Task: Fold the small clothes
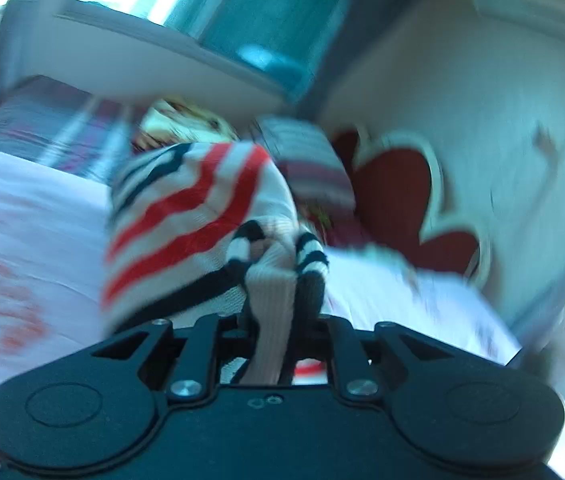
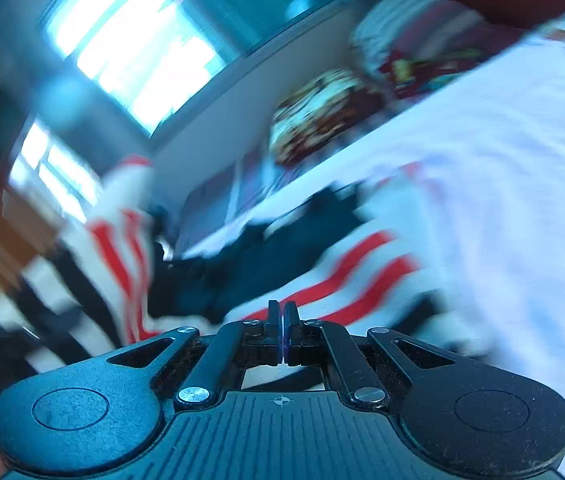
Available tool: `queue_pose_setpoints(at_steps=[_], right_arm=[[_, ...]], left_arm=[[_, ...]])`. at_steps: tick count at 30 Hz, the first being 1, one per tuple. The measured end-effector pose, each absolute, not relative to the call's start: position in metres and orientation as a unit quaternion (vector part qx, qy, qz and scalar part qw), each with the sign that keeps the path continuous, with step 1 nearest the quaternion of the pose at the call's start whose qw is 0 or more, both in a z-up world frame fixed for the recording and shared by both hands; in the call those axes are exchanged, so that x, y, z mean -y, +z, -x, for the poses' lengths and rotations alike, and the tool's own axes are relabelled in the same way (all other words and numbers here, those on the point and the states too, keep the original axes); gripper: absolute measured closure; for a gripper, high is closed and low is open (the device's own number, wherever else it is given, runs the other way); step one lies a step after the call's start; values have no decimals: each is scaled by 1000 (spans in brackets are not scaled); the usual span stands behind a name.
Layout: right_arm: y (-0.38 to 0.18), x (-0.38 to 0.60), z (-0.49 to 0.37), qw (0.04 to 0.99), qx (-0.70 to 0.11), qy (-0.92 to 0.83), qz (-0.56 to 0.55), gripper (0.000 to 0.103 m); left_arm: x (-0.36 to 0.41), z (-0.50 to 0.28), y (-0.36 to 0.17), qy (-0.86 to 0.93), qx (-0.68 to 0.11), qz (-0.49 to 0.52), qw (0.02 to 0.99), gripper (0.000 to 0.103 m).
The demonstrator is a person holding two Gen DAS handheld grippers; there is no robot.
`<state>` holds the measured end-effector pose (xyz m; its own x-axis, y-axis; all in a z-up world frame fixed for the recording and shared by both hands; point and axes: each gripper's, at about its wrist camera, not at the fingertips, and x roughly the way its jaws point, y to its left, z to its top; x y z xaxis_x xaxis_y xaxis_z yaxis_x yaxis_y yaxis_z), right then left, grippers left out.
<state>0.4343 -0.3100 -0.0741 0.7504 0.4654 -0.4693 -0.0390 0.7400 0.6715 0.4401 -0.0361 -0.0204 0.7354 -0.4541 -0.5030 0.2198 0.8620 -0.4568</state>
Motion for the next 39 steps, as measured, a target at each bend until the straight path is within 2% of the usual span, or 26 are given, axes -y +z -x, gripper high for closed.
queue_pose_setpoints(at_steps=[3, 4, 5, 6, 7, 11, 14, 19, 22, 26, 29, 30, 31, 33, 35, 39], right_arm=[[-72, 353, -428, 859, -322, 128, -377, 103], [-72, 364, -425, 854, -322, 124, -388, 99], [-70, 375, -424, 851, -323, 118, -396, 89], [-69, 384, -420, 851, -323, 108, -401, 49], [-66, 393, -416, 852, -316, 100, -405, 28], [-58, 403, -413, 846, -308, 133, -415, 29], [-60, 386, -421, 833, -329, 166, -412, 29], [-77, 359, -443, 808, -382, 188, -407, 29], [-89, 349, -458, 803, -399, 189, -401, 38], [-94, 335, -472, 815, -406, 193, -367, 42], [-88, 316, -480, 850, -404, 188, -280, 57], [-85, 308, -480, 864, -402, 183, -242, 72], [-82, 301, -479, 876, -396, 184, -205, 79], [-75, 288, -475, 897, -377, 184, -139, 82], [-63, 281, -465, 923, -337, 174, -71, 84], [-44, 299, -451, 943, -284, 164, -58, 84]], left_arm=[[98, -457, -54, -226, -393, 148, 879, 79], [115, -458, -69, -239, -429, 132, 861, 71], [130, -458, -82, -250, -460, 109, 845, 66], [138, -450, -81, -257, -456, 84, 848, 62], [136, -441, -76, -271, -436, 74, 855, 51], [74, -420, -48, -306, -369, 160, 863, 44], [24, -424, -47, -230, -326, 200, 895, 41], [-16, -466, -78, -163, -358, 230, 890, 43], [-13, -476, -91, -162, -378, 225, 883, 44], [-12, -486, -100, -161, -377, 229, 883, 41], [-22, -471, -94, -164, -365, 230, 887, 40], [-23, -472, -93, -164, -365, 229, 887, 39], [-24, -464, -92, -166, -366, 224, 888, 38], [-19, -468, -94, -167, -371, 208, 889, 36], [-11, -471, -92, -177, -374, 198, 888, 39], [11, -473, -84, -188, -365, 161, 897, 40]])
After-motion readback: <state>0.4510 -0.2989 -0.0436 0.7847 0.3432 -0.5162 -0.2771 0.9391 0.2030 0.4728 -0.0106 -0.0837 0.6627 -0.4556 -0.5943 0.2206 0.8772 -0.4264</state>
